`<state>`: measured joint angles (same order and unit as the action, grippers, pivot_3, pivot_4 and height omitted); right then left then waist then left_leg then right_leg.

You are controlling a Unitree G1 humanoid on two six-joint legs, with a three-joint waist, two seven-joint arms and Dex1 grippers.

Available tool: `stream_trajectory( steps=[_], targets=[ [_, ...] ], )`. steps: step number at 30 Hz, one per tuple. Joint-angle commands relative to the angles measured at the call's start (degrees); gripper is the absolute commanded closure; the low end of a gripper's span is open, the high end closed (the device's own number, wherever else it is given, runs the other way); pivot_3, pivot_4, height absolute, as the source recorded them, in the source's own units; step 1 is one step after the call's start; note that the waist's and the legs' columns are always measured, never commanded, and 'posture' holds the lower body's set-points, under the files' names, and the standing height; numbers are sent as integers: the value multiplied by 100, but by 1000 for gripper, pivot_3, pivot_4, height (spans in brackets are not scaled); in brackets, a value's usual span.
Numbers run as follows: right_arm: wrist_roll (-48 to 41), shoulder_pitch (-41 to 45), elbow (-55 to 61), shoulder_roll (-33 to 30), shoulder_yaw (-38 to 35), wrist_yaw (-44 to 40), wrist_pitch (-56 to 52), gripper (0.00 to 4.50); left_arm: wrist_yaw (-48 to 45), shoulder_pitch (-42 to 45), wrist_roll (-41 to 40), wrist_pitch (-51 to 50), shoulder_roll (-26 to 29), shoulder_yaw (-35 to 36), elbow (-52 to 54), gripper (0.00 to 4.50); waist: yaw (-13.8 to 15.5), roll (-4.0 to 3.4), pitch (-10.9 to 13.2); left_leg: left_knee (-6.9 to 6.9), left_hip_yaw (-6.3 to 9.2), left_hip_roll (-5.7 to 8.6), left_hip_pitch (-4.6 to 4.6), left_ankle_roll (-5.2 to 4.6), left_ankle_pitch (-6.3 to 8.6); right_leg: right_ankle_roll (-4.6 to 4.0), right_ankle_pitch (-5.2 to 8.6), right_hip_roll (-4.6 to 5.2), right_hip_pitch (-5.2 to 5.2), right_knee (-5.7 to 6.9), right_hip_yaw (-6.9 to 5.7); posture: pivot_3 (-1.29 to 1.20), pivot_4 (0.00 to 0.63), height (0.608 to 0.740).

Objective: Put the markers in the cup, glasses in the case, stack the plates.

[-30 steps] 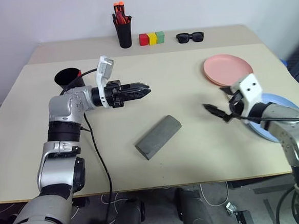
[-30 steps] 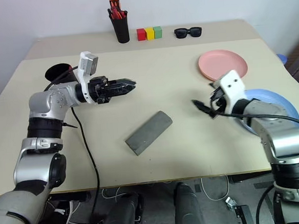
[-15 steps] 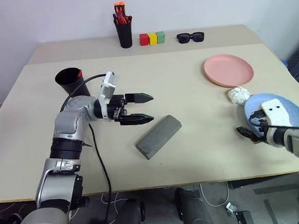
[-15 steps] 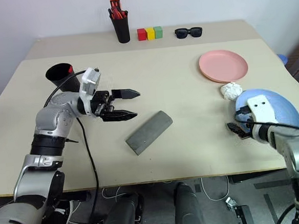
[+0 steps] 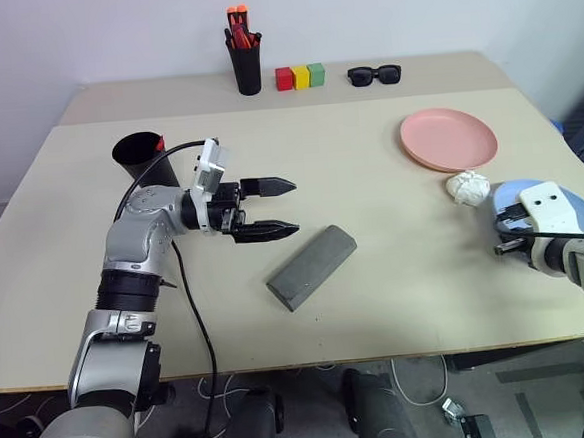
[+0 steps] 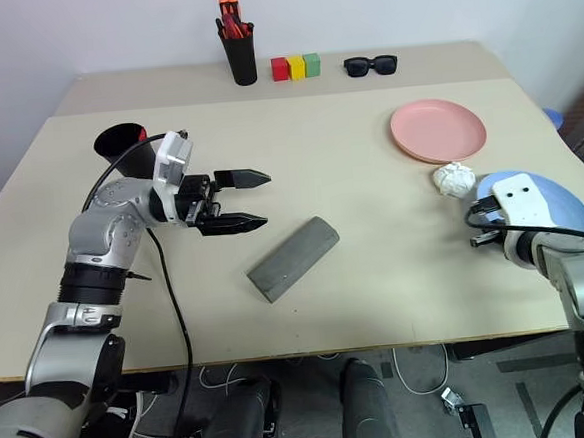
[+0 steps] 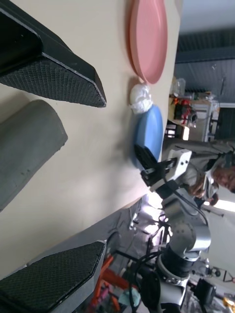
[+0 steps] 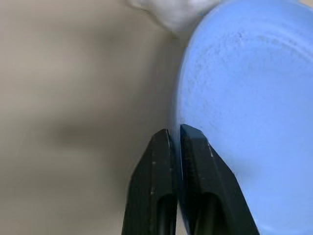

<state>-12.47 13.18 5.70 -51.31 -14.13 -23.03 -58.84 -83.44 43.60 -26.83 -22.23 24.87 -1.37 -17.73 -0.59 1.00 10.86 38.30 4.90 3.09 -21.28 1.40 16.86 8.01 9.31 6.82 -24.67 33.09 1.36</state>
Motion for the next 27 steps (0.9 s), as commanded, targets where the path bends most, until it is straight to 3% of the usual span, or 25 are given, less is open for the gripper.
stream_trajectory(
  steps=[1, 7, 14, 18, 23, 24, 25, 27],
  targets=[
    [572, 472, -165, -389, -57, 444, 303, 4407, 230, 231, 42, 141, 41, 98, -42, 0, -4, -4, 2, 0, -1, 0, -2, 0, 0, 0, 0, 0, -3, 0, 0, 0, 150, 740],
    [978, 1881, -1116, 286, 644, 692, 1626, 4407, 742, 314, 167, 644, -118, 219, -331, 0, -71, -4, 2, -9, -8, -6, 2, 0, 0, -1, 0, -4, -12, 2, 1, 0, 150, 740],
    [2229, 3578, -4085, 960, 2211, 668, 4467, 4407, 886, 309, 195, 983, -79, 315, -655, 0, -58, -8, 5, -10, -9, -1, -10, 3, -2, 0, -2, -1, -25, 1, 3, 0, 150, 740],
    [2491, 4391, -5603, 1337, 2523, 589, 5667, 4407, 964, 211, 183, 1079, -58, 375, -666, 0, -51, -8, 5, -15, -6, 0, -18, 5, -3, -1, -2, -1, -32, 1, 2, 0, 150, 740],
    [2174, 5049, -7183, 1821, 2172, 229, 6264, 4407, 1056, 28, 161, 1125, -72, 402, -507, 0, -135, -8, 5, -22, -3, -1, -15, 6, -3, -1, -2, -2, -33, 1, 2, 0, 150, 740],
    [2262, 5081, -7386, 1830, 2216, 289, 6395, 3783, 1096, 12, 164, 1131, -74, 410, -479, 0, -144, -8, 5, -23, -1, 0, -16, 8, -5, -1, -2, -2, -33, 2, 1, 0, 150, 740],
    [2398, 5104, -7528, 1823, 2299, 405, 6535, 3516, 1124, -4, 161, 1118, -68, 415, -445, 0, -146, -8, 5, -23, -1, 0, -16, 8, -5, -1, -2, -2, -32, 3, 1, 0, 150, 740],
    [2186, 5165, -7700, 1884, 2068, 271, 6565, 2549, 1140, -56, 135, 1080, -39, 419, -340, 0, -168, -9, 6, -23, 0, 1, -18, 9, -5, -1, -2, -2, -33, 5, 1, 0, 150, 740]
  ],
)
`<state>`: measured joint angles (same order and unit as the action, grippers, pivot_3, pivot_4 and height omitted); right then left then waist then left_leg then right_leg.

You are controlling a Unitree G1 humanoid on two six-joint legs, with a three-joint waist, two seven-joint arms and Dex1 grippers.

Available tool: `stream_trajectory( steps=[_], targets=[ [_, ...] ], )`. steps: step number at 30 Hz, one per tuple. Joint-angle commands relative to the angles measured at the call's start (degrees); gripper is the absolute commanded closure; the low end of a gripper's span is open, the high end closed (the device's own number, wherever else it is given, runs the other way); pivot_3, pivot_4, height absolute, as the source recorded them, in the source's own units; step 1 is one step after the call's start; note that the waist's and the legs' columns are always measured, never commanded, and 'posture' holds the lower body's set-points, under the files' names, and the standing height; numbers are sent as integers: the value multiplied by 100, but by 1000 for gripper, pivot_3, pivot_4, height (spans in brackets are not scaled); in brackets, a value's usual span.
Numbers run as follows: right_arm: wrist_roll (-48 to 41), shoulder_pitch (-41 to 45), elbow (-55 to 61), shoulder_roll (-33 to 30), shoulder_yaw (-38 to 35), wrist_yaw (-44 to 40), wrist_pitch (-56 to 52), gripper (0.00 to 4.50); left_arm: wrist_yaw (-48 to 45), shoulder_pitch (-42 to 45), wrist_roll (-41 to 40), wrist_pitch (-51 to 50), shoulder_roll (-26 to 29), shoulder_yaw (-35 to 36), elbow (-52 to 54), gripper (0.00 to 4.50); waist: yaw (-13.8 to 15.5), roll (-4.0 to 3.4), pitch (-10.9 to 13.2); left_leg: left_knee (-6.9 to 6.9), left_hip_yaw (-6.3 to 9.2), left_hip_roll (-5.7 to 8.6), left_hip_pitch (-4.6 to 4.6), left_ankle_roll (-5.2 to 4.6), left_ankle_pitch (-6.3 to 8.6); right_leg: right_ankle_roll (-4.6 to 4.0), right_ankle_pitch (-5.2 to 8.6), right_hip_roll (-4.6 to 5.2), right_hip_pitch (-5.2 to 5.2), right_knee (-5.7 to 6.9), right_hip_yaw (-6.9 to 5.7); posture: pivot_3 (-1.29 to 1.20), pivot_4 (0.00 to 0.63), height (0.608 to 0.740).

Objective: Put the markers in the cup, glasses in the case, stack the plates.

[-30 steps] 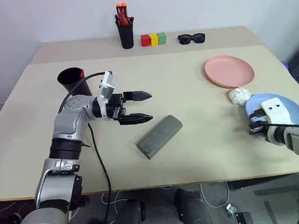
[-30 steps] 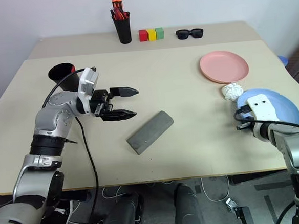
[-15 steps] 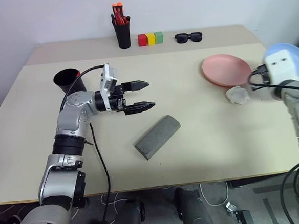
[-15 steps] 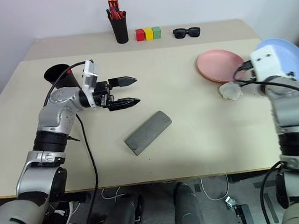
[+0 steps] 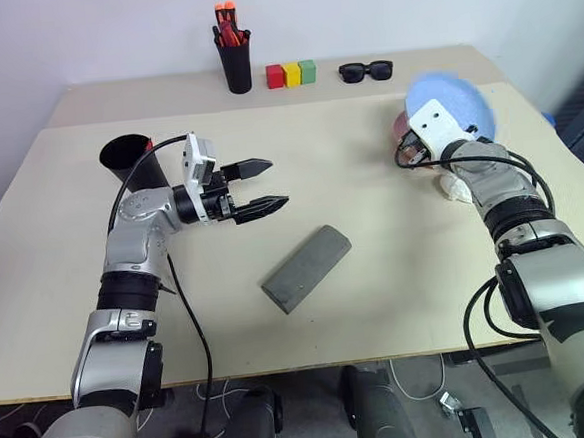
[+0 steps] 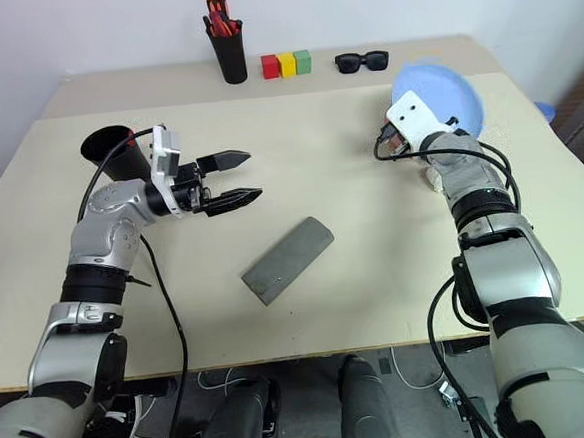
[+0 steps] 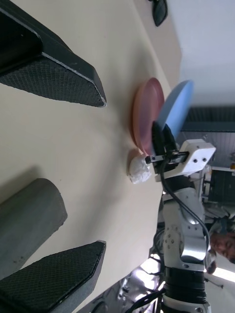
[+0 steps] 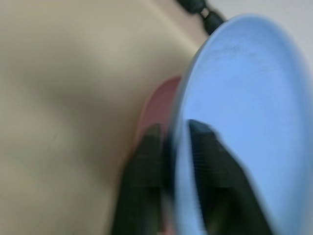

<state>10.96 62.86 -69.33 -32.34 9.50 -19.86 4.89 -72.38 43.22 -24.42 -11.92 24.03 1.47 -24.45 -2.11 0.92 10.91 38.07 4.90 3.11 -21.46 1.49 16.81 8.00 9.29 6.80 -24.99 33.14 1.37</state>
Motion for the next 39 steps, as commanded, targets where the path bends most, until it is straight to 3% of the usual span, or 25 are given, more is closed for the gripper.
stream_trajectory(
  steps=[1, 4, 9, 13, 20, 28, 36, 39],
  targets=[
    [-166, 223, -245, -18, -337, -62, 197, 2072, 42, -41, -123, 24, 60, 140, 378, 0, -38, -1, 0, 0, 0, 0, 0, 0, 0, 0, 0, 0, 0, 0, 0, 0, 150, 740],
    [-320, 286, -263, -147, -608, -61, 97, 606, 81, -101, -132, -17, 105, 161, 444, 0, -71, -4, 2, -3, 0, -1, 2, 0, 0, 0, 0, 0, -2, 3, 1, 0, 150, 740],
    [-1486, 318, 233, -289, -1762, -768, -846, 606, 80, -158, -302, -149, 126, 259, 576, 0, -96, -6, 3, -4, -1, -2, 3, -1, 0, 0, 0, -1, -5, 4, 1, 0, 150, 740],
    [-1929, -221, 1245, -508, -2161, -1010, -1949, 606, -4, -175, -365, -212, 193, 267, 592, 0, -68, -7, 3, -4, 0, -2, 2, -2, 1, 0, 0, -1, -4, 9, 1, 0, 150, 740],
    [-1997, -1498, 2723, -417, -2168, -742, -2987, 606, -81, 25, -362, -219, 121, 234, 386, 0, -33, -7, 3, 4, -3, 0, 3, -2, 1, 1, 0, 0, 2, 8, 2, 0, 150, 740],
    [-1773, -1736, 2590, -287, -1946, -606, -3111, 606, -86, 117, -333, -293, 116, 228, 412, 0, -46, -10, 2, 4, -5, -2, 8, -2, 1, 0, 0, -1, -1, 8, 3, 0, 150, 740],
    [-1966, -1548, 2909, -512, -1959, -1077, -3472, 4395, 23, 21, -338, -373, 198, 274, 596, 0, -39, -10, 2, 7, -4, -1, 7, -2, 1, 1, 0, 0, 2, 7, 4, 0, 150, 740],
    [-2403, -1346, 3607, -540, -2020, -1724, -3832, 4460, 91, -4, -369, -424, 203, 309, 638, 0, -47, -12, 3, 6, -4, -1, 5, -2, 1, 1, 0, 0, 0, 7, 4, 0, 150, 740]
  ],
)
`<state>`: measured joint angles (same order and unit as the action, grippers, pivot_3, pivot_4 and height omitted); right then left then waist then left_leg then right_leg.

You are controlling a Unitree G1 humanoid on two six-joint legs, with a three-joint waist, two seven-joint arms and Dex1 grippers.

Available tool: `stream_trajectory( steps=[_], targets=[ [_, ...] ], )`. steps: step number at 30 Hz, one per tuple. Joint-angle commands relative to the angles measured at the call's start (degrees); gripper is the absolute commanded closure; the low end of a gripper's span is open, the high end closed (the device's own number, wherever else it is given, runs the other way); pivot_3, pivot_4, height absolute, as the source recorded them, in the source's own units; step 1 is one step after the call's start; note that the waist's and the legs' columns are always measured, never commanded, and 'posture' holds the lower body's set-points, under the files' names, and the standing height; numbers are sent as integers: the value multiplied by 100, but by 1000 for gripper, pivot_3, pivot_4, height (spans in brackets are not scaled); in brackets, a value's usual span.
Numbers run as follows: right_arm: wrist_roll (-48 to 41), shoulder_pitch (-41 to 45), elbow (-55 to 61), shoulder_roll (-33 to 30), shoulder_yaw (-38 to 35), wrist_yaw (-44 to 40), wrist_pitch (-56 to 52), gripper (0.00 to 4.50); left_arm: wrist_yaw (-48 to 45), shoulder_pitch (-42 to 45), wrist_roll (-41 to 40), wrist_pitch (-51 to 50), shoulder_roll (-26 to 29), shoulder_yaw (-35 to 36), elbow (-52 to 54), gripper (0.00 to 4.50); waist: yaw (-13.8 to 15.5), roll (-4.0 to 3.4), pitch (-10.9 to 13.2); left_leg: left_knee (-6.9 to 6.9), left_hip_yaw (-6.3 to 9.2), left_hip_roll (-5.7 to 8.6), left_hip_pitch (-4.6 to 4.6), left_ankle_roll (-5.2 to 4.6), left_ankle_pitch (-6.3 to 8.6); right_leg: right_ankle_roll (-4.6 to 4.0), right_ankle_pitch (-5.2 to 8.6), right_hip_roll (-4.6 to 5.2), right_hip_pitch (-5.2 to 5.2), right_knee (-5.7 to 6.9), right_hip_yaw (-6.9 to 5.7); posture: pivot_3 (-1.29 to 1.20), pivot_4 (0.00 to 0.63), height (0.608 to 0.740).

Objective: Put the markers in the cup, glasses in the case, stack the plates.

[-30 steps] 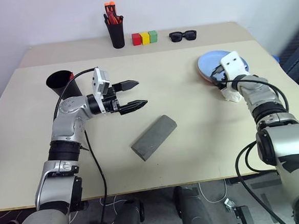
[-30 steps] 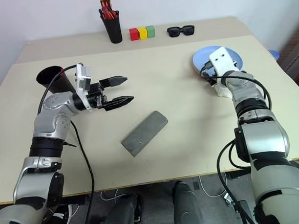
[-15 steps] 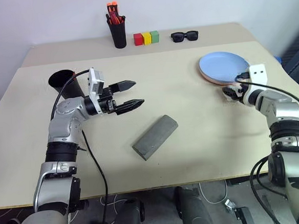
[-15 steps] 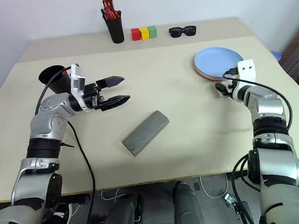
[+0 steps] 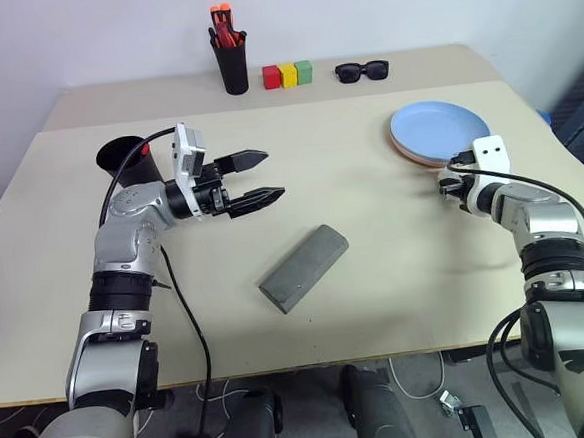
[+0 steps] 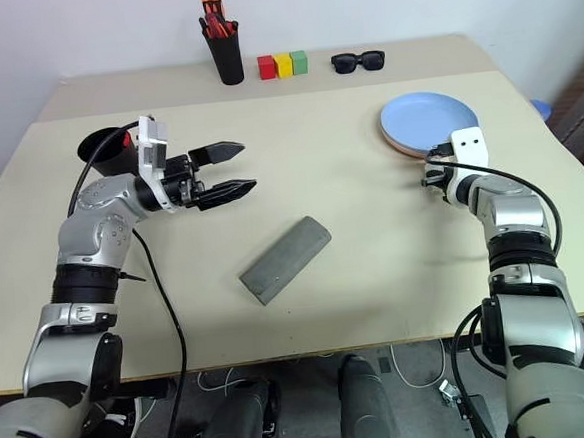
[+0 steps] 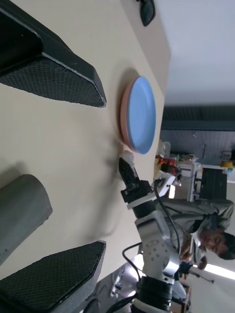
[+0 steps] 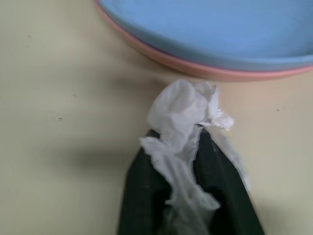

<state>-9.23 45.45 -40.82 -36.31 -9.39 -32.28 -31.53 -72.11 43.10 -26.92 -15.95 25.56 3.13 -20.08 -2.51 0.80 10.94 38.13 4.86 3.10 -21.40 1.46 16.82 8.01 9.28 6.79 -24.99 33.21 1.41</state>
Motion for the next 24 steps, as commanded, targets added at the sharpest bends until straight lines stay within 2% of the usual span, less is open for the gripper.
stream_trajectory(
  steps=[1, 2, 8, 11, 12, 14, 19, 21, 24],
  targets=[
    [-446, 478, 845, -137, -154, -542, -201, 4460, 91, 4, -127, -28, 46, 151, 205, 0, -21, -1, 0, 0, 0, 0, 1, 0, 0, 0, 0, 0, 0, 0, 0, 0, 150, 740],
    [-391, 603, 764, -132, -133, -525, -31, 4460, 122, 7, -126, -23, 37, 160, 195, 0, -30, -1, 0, 0, -1, 0, 1, 0, 0, 0, 0, 0, -1, 1, 0, 0, 150, 740],
    [813, 1616, -1609, -5, 470, 626, 2228, 4460, 229, 53, -171, -100, -36, 147, 248, 0, 20, 1, 0, -1, 1, 0, 2, 0, 0, 0, 0, 0, 1, -1, -1, 0, 150, 740],
    [971, 2005, -2498, 143, 500, 923, 2832, 4460, 278, 11, -171, -147, -16, 145, 330, 0, -4, 2, 0, -2, 0, 2, -4, 1, 0, 0, 0, 1, 0, -3, 0, 0, 150, 740],
    [1020, 2096, -2703, 179, 502, 999, 2982, 3606, 300, -18, -173, -171, 3, 143, 382, 0, -10, 1, 1, -3, 0, 2, -4, 2, 0, 0, 0, 1, 0, -3, 0, 0, 150, 740],
    [1073, 2243, -3006, 234, 465, 1199, 3178, 2817, 354, -103, -209, -262, 71, 182, 534, 0, -20, 0, 2, -7, 0, 2, -4, 2, -1, 0, 0, 1, -5, -2, 0, 0, 150, 740],
    [1024, 2367, -3162, 156, 313, 1222, 3432, 363, 497, -265, -323, -443, 167, 286, 779, 0, -59, -1, 2, -12, -1, 1, -5, 3, -1, -1, 0, 0, -11, -1, 2, 0, 150, 740],
    [853, 2363, -3067, 100, 140, 1043, 3507, 363, 541, -342, -322, -439, 178, 305, 835, 0, -61, -1, 2, -12, -1, 1, -4, 3, -1, -1, 0, 0, -11, 0, 2, 0, 150, 740],
    [382, 2120, -2512, 128, -160, 211, 3545, 363, 608, -439, -334, -388, 181, 336, 907, 0, -71, -1, 2, -11, -1, 1, -5, 3, -1, -1, 0, 0, -10, 1, 3, 0, 150, 740]
  ],
)
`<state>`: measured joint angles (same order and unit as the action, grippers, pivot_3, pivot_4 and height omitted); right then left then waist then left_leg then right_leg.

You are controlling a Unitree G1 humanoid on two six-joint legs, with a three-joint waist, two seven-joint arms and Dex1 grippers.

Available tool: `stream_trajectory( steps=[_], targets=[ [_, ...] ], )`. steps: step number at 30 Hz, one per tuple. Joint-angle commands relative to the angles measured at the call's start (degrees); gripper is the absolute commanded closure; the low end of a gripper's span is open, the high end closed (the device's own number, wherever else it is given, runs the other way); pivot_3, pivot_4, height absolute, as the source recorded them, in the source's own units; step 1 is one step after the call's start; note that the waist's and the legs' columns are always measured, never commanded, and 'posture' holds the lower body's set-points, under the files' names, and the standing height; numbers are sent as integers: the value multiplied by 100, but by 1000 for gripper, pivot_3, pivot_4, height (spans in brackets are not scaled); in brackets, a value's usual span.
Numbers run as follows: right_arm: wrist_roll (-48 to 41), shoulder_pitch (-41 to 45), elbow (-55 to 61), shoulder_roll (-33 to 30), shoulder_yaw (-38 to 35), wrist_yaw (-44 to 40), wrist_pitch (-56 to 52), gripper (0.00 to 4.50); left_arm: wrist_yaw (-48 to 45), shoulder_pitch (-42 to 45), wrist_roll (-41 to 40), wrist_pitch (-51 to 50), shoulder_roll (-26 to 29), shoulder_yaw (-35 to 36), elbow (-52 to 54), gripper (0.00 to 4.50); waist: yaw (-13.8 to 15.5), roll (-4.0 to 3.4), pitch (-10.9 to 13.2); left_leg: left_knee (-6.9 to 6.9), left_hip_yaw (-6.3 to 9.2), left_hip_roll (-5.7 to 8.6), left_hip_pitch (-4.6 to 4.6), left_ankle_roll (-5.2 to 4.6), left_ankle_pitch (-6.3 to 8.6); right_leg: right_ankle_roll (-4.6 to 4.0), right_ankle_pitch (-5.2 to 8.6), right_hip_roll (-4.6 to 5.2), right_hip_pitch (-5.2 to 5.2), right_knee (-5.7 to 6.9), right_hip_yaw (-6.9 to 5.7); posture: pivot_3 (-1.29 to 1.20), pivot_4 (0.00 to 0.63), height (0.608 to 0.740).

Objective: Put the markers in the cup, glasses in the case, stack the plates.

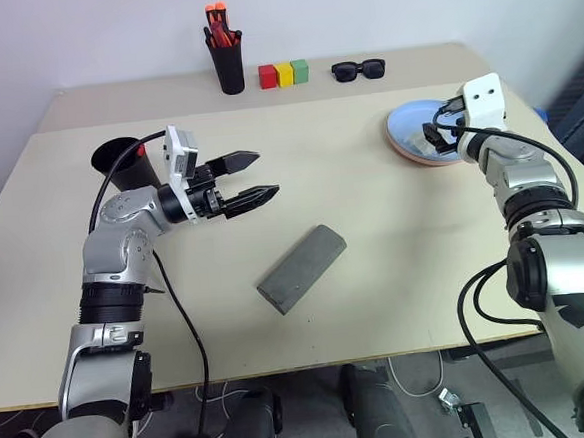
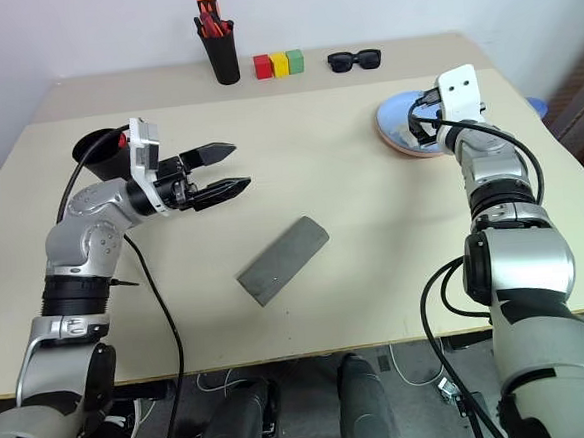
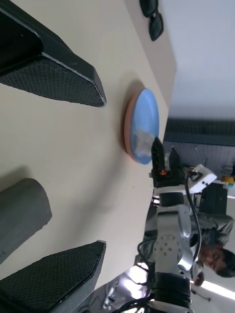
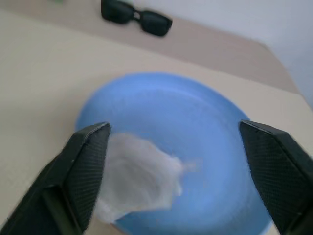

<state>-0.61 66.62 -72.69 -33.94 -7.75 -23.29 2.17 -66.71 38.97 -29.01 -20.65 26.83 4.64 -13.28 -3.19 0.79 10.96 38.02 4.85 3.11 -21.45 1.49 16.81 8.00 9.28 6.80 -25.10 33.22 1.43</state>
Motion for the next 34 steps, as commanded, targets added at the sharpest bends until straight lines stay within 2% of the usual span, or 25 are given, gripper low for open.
stream_trajectory(
  steps=[1, 3, 5, 8, 10, 13, 18, 21, 23, 28, 34],
  targets=[
    [-606, -88, 857, -97, -394, -935, 162, 363, 93, -47, -118, 98, 42, 178, 259, 0, -8, 0, 0, 0, 1, 0, 0, 0, 0, 0, 0, 0, 0, 0, 0, 0, 150, 740],
    [-1402, -942, 2778, 47, -424, -1902, -635, 363, 77, -100, -140, 150, 81, 236, 290, 0, -4, 1, -1, 0, 1, 0, 0, 0, 0, 0, 0, 0, 0, 1, 0, 0, 150, 740],
    [-1991, -1772, 4538, 33, -387, -2360, -1469, 363, 36, -161, -154, 185, 134, 265, 345, 0, 27, 1, -1, -1, 14, -5, 1, -3, 2, 0, 0, -4, 6, 7, -8, 0, 150, 740],
    [-2363, -2918, 6486, -271, -330, -2755, -1842, 363, -137, -321, -370, -28, 304, 382, 511, 0, 74, -2, 0, 6, 9, -2, -2, -3, 2, 1, 0, -2, 3, 11, -5, 0, 150, 740],
    [-3052, -3737, 7772, -588, -322, -3347, -2472, 363, -342, -559, -701, -372, 540, 543, 729, 0, 85, -2, 0, 6, 10, -2, -3, -4, 3, 1, 1, -1, 1, 9, -5, 0, 150, 740],
    [-3589, -4504, 9076, -831, -187, -3570, -2988, 363, -554, -1011, -979, -531, 824, 668, 1173, 0, 66, -2, 0, 5, 11, -3, -1, -7, 4, 1, 2, -1, 1, 7, -5, 0, 150, 740],
    [-3815, -5016, 9628, -987, -173, -3712, -3179, 363, -449, -1693, -1123, -719, 1001, 704, 1933, 0, 95, -1, 0, 15, 6, -6, 22, -7, 5, 0, 4, -2, 30, -1, -3, 0, 150, 740],
    [-3884, -5212, 9738, -1102, -242, -3766, -3240, 363, -326, -2069, -822, -113, 943, 749, 2154, 0, 140, -1, 0, 19, 5, -5, 20, -7, 5, -1, 4, -1, 31, -2, -3, 0, 150, 740],
    [-3768, -5366, 9836, -1141, -221, -3749, -3122, 363, -451, -2235, -912, 161, 858, 842, 2112, 0, 218, 0, 0, 19, 6, -5, 20, -7, 5, -2, 4, -1, 30, -3, -3, 0, 150, 740],
    [-3850, -5806, 10084, -1433, -472, -3863, -3132, 363, -507, -2518, -828, 310, 1048, 906, 1911, 0, 267, 1, -1, 21, 5, -5, 16, -7, 5, -6, 5, -1, 29, -5, -3, 0, 150, 740],
    [-3764, -6182, 10278, -1596, -640, -3741, -3097, 363, -496, -2349, -517, 765, 1008, 764, 1362, 0, 260, 1, -1, 21, 4, -6, 18, -7, 5, -18, 13, -1, 31, -5, -4, 0, 150, 740]
  ],
)
